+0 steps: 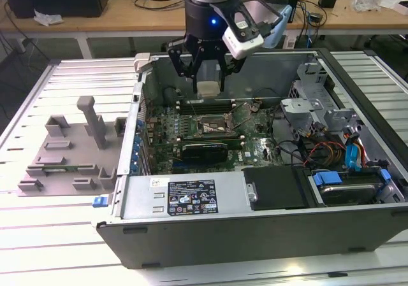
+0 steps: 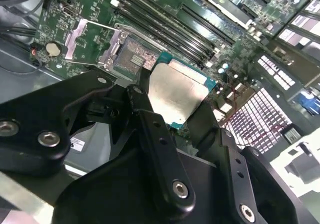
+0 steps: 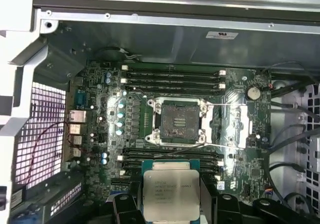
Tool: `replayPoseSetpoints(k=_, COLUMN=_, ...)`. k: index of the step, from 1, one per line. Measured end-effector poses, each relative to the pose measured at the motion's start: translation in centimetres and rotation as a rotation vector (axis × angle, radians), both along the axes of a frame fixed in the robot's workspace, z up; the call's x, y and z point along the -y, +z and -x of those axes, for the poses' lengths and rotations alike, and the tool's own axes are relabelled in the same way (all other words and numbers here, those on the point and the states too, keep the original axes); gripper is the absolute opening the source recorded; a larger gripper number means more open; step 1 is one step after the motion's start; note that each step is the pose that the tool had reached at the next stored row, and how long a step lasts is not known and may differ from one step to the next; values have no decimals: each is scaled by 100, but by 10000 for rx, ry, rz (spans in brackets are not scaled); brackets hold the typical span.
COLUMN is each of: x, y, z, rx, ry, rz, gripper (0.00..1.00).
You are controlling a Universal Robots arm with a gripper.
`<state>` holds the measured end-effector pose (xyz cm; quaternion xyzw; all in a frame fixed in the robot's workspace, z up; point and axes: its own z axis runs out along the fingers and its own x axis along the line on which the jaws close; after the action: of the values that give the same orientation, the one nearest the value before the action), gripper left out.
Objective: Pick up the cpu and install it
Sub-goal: 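Pick up the cpu and move it towards the insertion slot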
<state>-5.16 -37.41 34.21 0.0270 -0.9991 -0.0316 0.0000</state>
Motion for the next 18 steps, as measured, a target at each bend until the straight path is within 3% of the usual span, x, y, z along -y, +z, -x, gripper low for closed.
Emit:
replayPoseSetpoints(k=8, x=-110, y=-141, z=-36, rx=-1, ry=319, rz=-1, gripper=55)
replayPoseSetpoints(k=12, x=-125, y=-215, z=-72, rx=0, ry=321, rz=0, gripper=55)
replayPoseSetpoints(k=18, x=-127, y=-284, z=-73, rx=93, ry=95, rz=1, gripper=55)
